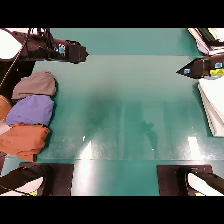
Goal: Fold the shirts.
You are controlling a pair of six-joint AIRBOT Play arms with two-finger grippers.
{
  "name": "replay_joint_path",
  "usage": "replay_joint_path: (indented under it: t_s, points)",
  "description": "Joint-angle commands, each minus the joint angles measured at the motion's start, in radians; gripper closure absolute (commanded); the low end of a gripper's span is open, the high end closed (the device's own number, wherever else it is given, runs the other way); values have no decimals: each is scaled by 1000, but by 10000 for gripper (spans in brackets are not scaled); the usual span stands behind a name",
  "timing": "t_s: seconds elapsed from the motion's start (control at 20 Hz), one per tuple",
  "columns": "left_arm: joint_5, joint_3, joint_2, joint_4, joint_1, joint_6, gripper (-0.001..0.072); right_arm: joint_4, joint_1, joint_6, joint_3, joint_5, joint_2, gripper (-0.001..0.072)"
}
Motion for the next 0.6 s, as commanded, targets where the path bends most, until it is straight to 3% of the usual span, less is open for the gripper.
replay_joint_path:
  t_s: [0.0, 0.55]
  points:
    - [1, 1, 1, 0, 0, 0, 678, 1, 3, 0, 1, 1, 1, 696]
    - [2, 1, 1, -5, 0, -5, 678, 1, 3, 0, 1, 9, 1, 696]
